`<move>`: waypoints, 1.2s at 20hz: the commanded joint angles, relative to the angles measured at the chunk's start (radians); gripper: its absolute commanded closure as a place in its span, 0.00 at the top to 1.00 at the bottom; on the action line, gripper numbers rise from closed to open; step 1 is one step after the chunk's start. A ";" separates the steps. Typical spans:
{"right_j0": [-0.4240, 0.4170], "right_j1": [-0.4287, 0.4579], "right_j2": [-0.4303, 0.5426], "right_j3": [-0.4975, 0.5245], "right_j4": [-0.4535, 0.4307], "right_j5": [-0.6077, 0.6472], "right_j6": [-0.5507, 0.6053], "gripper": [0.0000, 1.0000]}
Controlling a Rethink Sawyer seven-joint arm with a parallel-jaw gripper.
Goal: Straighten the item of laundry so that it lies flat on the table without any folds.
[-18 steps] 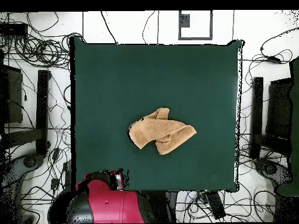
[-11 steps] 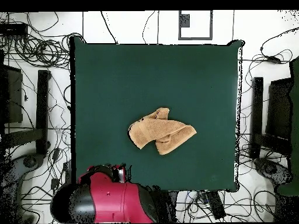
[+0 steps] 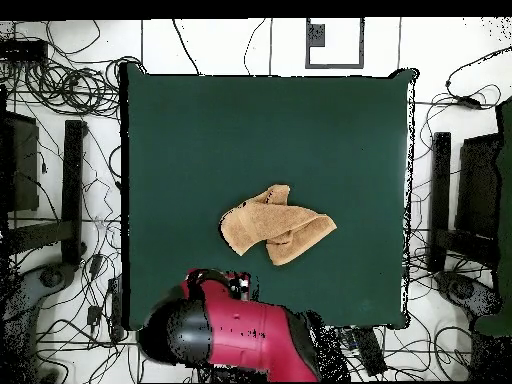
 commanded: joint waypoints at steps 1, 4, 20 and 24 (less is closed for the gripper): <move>-0.100 0.007 -0.045 0.044 -0.042 -0.083 0.139 1.00; -0.112 -0.020 -0.060 0.067 -0.064 -0.080 0.120 1.00; -0.168 0.104 -0.038 0.029 -0.049 -0.235 0.171 1.00; -0.171 0.131 -0.033 -0.004 -0.030 -0.227 0.180 1.00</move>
